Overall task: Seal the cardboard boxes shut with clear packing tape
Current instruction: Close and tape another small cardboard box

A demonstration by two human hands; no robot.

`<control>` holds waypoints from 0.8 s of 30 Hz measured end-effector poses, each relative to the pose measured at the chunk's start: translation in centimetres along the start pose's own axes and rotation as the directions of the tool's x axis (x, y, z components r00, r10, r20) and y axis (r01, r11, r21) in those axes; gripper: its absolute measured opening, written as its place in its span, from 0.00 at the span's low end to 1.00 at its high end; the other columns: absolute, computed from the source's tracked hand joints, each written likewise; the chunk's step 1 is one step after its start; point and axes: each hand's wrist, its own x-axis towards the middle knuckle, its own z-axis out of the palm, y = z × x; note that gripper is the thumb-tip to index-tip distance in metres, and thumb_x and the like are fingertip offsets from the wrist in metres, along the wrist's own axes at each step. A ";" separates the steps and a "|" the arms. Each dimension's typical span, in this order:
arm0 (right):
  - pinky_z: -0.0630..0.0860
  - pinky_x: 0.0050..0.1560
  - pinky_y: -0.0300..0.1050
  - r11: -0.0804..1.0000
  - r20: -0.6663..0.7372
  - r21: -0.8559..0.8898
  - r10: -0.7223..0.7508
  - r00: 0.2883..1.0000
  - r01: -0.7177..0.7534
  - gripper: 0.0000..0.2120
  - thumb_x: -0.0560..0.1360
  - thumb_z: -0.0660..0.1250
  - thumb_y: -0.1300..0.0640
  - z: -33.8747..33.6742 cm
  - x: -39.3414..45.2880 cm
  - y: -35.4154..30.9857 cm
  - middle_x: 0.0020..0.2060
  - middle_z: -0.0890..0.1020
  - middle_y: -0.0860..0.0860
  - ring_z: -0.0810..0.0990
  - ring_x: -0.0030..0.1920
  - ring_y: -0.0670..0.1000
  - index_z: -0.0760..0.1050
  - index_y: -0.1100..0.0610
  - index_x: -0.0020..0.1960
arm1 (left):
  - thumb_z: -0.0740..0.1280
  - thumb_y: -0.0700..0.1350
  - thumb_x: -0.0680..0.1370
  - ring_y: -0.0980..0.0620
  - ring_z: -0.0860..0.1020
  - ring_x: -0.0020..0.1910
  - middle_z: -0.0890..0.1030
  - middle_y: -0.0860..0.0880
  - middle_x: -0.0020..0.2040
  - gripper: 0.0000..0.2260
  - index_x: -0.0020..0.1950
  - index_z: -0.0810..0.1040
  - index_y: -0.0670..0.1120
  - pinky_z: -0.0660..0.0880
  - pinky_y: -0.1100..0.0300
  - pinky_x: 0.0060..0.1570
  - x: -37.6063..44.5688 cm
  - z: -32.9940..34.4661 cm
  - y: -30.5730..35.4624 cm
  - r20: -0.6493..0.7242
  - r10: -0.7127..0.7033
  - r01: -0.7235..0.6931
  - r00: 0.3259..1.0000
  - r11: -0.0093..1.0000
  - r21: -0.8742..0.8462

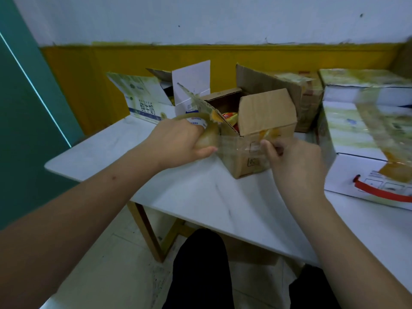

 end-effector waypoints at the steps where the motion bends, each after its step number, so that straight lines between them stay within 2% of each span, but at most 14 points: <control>1: 0.64 0.33 0.45 1.000 0.007 -0.018 0.004 1.000 -0.003 0.18 0.81 0.61 0.46 0.0 0.5 -0.1 0.34 0.81 0.55 0.77 0.36 0.57 0.82 0.56 0.44 | 0.58 0.66 0.80 0.47 0.70 0.41 0.62 0.56 0.35 0.20 0.49 0.65 0.49 0.61 0.55 0.36 0.5 0.3 -0.1 -0.013 -0.001 0.002 1.000 1.000 0.017; 3: 0.66 0.34 0.46 0.998 0.010 -0.059 -0.005 1.000 0.005 0.18 0.82 0.61 0.47 0.3 1.7 0.0 0.35 0.80 0.56 0.77 0.38 0.58 0.82 0.57 0.44 | 0.57 0.67 0.80 0.44 0.78 0.48 0.73 0.52 0.43 0.22 0.54 0.70 0.47 0.62 0.55 0.35 1.6 0.9 -0.3 -0.035 -0.002 0.004 0.999 0.998 0.060; 5: 0.68 0.35 0.47 0.995 -0.006 -0.096 -0.023 1.000 0.023 0.17 0.81 0.62 0.47 0.6 3.1 0.1 0.38 0.79 0.56 0.77 0.39 0.58 0.82 0.57 0.45 | 0.57 0.67 0.80 0.43 0.80 0.51 0.79 0.48 0.51 0.23 0.54 0.71 0.46 0.63 0.55 0.36 2.6 1.4 -0.5 -0.043 0.001 0.003 0.999 0.997 0.075; 8: 0.70 0.37 0.47 0.991 -0.019 -0.131 0.026 0.999 -0.028 0.15 0.81 0.64 0.49 1.3 5.8 0.9 0.43 0.81 0.60 0.78 0.40 0.60 0.83 0.60 0.48 | 0.59 0.66 0.80 0.42 0.79 0.51 0.78 0.46 0.49 0.21 0.49 0.66 0.47 0.64 0.54 0.37 4.2 1.8 -1.1 -0.026 -0.038 0.040 0.999 0.997 0.073; 10: 0.68 0.39 0.46 0.988 -0.013 -0.137 0.066 0.998 -0.067 0.14 0.81 0.64 0.51 1.7 7.4 1.7 0.45 0.81 0.61 0.77 0.42 0.60 0.83 0.61 0.51 | 0.59 0.66 0.80 0.41 0.79 0.49 0.77 0.45 0.46 0.22 0.48 0.68 0.47 0.65 0.54 0.37 5.1 2.3 -1.9 0.000 -0.057 0.057 0.998 0.993 0.102; 12: 0.65 0.41 0.43 0.995 -0.015 -0.056 0.077 0.997 -0.078 0.13 0.81 0.65 0.52 2.2 7.8 2.2 0.43 0.81 0.57 0.75 0.41 0.56 0.81 0.61 0.48 | 0.59 0.66 0.80 0.41 0.79 0.50 0.77 0.45 0.47 0.22 0.47 0.69 0.47 0.65 0.54 0.38 5.8 2.8 -2.5 0.019 -0.067 0.065 0.998 0.993 0.100; 15: 0.65 0.41 0.41 0.995 -0.054 0.080 0.068 0.996 -0.064 0.10 0.80 0.65 0.52 3.3 6.8 2.3 0.40 0.78 0.52 0.74 0.40 0.51 0.78 0.56 0.44 | 0.58 0.67 0.80 0.42 0.79 0.51 0.77 0.48 0.47 0.22 0.46 0.71 0.48 0.66 0.54 0.37 6.7 3.6 -2.9 0.020 -0.080 0.078 0.997 0.995 0.067; 17: 0.67 0.43 0.42 0.992 -0.093 0.121 0.052 0.994 -0.040 0.10 0.80 0.64 0.51 3.8 6.0 2.4 0.47 0.79 0.54 0.74 0.42 0.51 0.78 0.56 0.46 | 0.57 0.68 0.80 0.41 0.79 0.49 0.80 0.45 0.50 0.23 0.45 0.71 0.47 0.67 0.54 0.37 7.1 4.2 -3.0 0.016 -0.082 0.081 0.997 0.995 0.060; 19: 0.68 0.45 0.44 0.991 -0.159 0.134 0.033 0.987 -0.011 0.13 0.80 0.63 0.48 4.0 5.4 2.4 0.55 0.75 0.57 0.75 0.47 0.55 0.78 0.59 0.51 | 0.57 0.68 0.80 0.41 0.79 0.48 0.80 0.43 0.48 0.23 0.44 0.71 0.47 0.67 0.54 0.38 7.3 4.5 -2.9 0.010 -0.092 0.092 0.996 0.994 0.057; 22: 0.71 0.49 0.49 0.994 -0.292 0.069 -0.066 0.954 0.090 0.25 0.77 0.64 0.39 4.5 4.4 1.0 0.57 0.72 0.61 0.74 0.55 0.61 0.73 0.62 0.54 | 0.57 0.68 0.80 0.43 0.77 0.44 0.74 0.47 0.40 0.23 0.44 0.70 0.47 0.68 0.54 0.38 7.2 4.5 -2.8 0.000 -0.111 0.111 0.994 0.992 0.051; 24: 0.69 0.63 0.55 0.991 -0.284 -0.027 -0.130 0.950 0.128 0.39 0.71 0.66 0.32 5.0 4.3 -0.1 0.66 0.69 0.63 0.69 0.65 0.64 0.69 0.64 0.64 | 0.58 0.67 0.80 0.45 0.72 0.41 0.70 0.49 0.36 0.23 0.44 0.69 0.47 0.67 0.54 0.38 7.2 4.4 -2.7 0.000 -0.120 0.120 0.993 0.992 0.046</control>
